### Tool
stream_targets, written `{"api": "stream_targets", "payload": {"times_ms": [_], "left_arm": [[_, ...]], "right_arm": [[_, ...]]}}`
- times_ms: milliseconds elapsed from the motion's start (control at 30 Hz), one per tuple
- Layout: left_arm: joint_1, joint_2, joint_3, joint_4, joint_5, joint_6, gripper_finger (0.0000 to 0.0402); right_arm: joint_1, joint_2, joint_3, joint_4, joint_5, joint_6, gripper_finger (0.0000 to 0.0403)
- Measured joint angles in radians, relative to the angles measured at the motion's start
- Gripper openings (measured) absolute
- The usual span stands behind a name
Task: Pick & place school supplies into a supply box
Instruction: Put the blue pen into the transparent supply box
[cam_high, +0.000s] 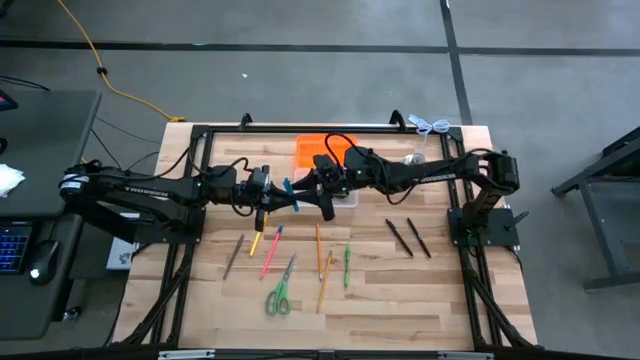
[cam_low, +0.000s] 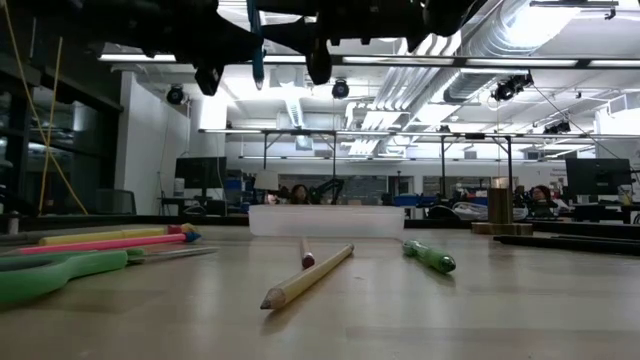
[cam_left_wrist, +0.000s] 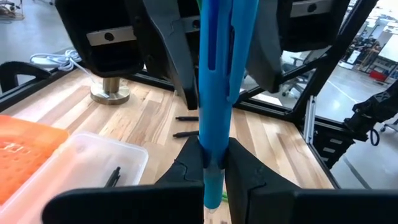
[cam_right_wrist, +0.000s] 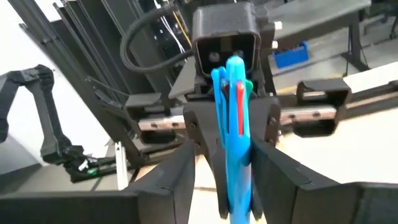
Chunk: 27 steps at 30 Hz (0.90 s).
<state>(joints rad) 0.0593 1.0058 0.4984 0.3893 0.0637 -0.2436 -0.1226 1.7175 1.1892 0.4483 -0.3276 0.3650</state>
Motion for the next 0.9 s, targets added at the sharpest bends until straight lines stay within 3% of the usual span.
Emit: {"api": "stream_targets", "payload": {"times_ms": [300, 567, 900], "left_arm": [[0.000, 0.000, 0.000, -0.004, -0.004, 0.003, 0.0051], [0.000, 0.000, 0.000, 0.003, -0.020, 0.003, 0.0051], [0.000, 0.000, 0.001, 0.003, -0.079, 0.004, 0.0051]], "right_arm": [[-0.022, -0.136, 0.001, -0.271, 0.010, -0.090, 0.0129], [-0.021, -0.302, 0.001, -0.575, 0.161, -0.164, 0.0129], [-0.021, -0.439, 0.001, -1.046, 0.316, -0.117, 0.0129]]}}
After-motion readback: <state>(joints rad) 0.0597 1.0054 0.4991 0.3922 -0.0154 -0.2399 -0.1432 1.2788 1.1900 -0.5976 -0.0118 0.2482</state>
